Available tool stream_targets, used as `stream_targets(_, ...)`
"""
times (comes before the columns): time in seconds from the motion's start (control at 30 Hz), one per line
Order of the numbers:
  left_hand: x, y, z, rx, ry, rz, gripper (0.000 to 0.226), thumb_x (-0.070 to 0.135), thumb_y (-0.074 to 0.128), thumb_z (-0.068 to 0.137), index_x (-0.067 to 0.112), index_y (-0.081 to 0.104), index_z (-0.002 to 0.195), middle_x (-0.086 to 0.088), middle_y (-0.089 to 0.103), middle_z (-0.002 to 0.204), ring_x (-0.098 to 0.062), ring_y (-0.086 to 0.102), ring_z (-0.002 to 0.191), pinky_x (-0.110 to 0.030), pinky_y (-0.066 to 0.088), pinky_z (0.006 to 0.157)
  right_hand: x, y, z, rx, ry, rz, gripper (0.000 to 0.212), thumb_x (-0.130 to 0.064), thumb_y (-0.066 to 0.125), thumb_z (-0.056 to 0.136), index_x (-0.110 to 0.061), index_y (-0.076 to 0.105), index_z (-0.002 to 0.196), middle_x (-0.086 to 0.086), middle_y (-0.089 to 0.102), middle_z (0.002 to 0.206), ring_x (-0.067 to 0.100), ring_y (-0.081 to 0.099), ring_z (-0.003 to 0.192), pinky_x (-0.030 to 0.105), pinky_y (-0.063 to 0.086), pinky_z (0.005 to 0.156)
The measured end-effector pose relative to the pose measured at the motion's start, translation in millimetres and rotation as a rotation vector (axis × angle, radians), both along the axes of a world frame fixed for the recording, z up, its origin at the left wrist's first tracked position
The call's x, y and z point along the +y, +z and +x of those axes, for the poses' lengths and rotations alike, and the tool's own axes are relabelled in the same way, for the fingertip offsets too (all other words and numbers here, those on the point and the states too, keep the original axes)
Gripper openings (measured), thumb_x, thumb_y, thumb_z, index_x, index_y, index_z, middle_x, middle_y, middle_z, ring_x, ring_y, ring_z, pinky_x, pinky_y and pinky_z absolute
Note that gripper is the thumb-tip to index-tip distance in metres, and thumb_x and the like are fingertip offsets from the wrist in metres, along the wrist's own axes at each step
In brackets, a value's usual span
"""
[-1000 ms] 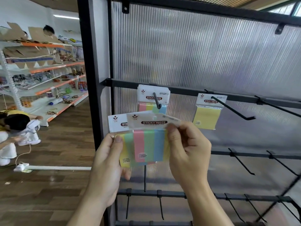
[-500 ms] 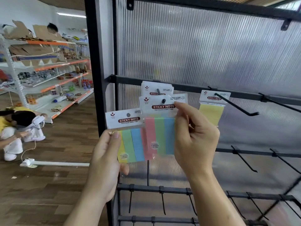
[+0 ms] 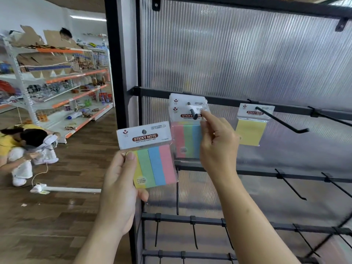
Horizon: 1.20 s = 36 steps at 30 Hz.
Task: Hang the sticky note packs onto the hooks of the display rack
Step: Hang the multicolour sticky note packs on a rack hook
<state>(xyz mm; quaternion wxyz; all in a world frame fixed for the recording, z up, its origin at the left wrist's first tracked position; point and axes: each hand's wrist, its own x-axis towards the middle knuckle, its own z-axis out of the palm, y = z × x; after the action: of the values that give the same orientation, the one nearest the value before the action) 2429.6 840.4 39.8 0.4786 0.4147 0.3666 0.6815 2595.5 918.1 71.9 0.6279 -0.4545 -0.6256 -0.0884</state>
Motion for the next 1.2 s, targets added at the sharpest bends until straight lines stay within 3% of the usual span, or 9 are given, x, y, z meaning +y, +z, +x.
stream_targets(0.1,0,0,-1,0.0,-0.016,0.003,0.024,0.04,0.045,0.088,0.04,0.069,0.09,0.005,0.072,0.091,-0.011,0.056,0.069,-0.019,0.033,0.035,10,-6,0,-0.1,0.001,-0.087,0.039,-0.001,0.051,0.09,-0.004,0.058,0.128,0.0,0.049,0.087,0.006,0.043,0.075,-0.001,0.03,0.068)
stream_targets(0.17,1,0,-1,0.007,-0.022,0.001,0.024,0.04,0.045,0.087,0.04,0.069,0.091,0.004,0.072,0.093,-0.011,0.056,0.069,-0.02,0.033,0.036,12,-9,0,-0.123,0.03,-0.163,0.046,0.002,0.051,0.091,-0.007,0.051,0.136,0.002,0.047,0.091,0.014,0.045,0.078,0.006,0.029,0.068)
stream_targets(0.37,2,2,2,0.031,-0.054,-0.001,0.024,0.041,0.046,0.086,0.036,0.067,0.097,0.002,0.073,0.096,-0.013,0.056,0.071,-0.02,0.033,0.036,15,-5,-2,-0.072,0.006,-0.285,0.049,-0.005,0.049,0.095,-0.018,0.044,0.142,0.001,0.043,0.098,0.014,0.045,0.081,0.013,0.029,0.072)
stream_targets(0.5,4,3,4,0.052,-0.087,0.005,0.016,0.045,0.055,0.092,0.036,0.068,0.098,0.001,0.073,0.098,-0.011,0.057,0.07,-0.021,0.033,0.036,-3,-6,1,0.117,0.055,-0.235,0.033,-0.017,0.055,0.094,-0.014,0.06,0.126,0.001,0.056,0.098,0.01,0.055,0.082,0.017,0.047,0.071)
stream_targets(0.63,6,4,10,0.085,-0.131,0.036,0.025,0.045,0.048,0.086,0.034,0.067,0.097,0.0,0.072,0.098,-0.011,0.057,0.071,-0.022,0.035,0.037,-34,-4,-2,0.255,0.419,-0.259,0.031,-0.043,0.059,0.085,-0.021,0.066,0.106,0.0,0.07,0.084,0.015,0.067,0.076,0.032,0.055,0.061)
stream_targets(0.73,5,7,17,0.109,-0.166,0.077,0.023,0.043,0.047,0.087,0.037,0.068,0.096,0.001,0.072,0.099,-0.012,0.06,0.074,-0.023,0.037,0.036,-49,-1,-7,0.233,0.433,-0.157,0.021,-0.024,0.066,0.084,-0.028,0.063,0.105,-0.007,0.07,0.078,0.006,0.066,0.071,0.019,0.05,0.06)
stream_targets(0.83,4,11,22,0.112,-0.206,0.104,0.022,0.04,0.047,0.087,0.038,0.068,0.093,0.002,0.073,0.095,-0.013,0.062,0.074,-0.023,0.04,0.035,-57,1,-6,0.209,0.366,-0.019,0.031,-0.008,0.064,0.084,-0.034,0.055,0.1,-0.012,0.067,0.072,0.001,0.062,0.065,0.013,0.046,0.061)
stream_targets(1.03,3,24,27,0.195,-0.252,0.161,0.024,0.04,0.046,0.087,0.041,0.069,0.094,0.006,0.073,0.099,-0.014,0.063,0.074,-0.025,0.044,0.036,-57,2,2,0.119,0.219,0.155,0.019,-0.004,0.057,0.09,-0.02,0.064,0.096,-0.014,0.061,0.078,-0.003,0.056,0.067,0.01,0.043,0.061)
stream_targets(1.2,5,32,29,0.227,-0.265,0.173,0.026,0.041,0.045,0.088,0.035,0.068,0.098,0.006,0.073,0.099,-0.013,0.066,0.075,-0.026,0.045,0.036,-53,10,5,0.082,0.142,0.153,0.026,0.0,0.05,0.083,-0.005,0.072,0.098,-0.003,0.064,0.078,0.004,0.058,0.073,0.012,0.045,0.067)
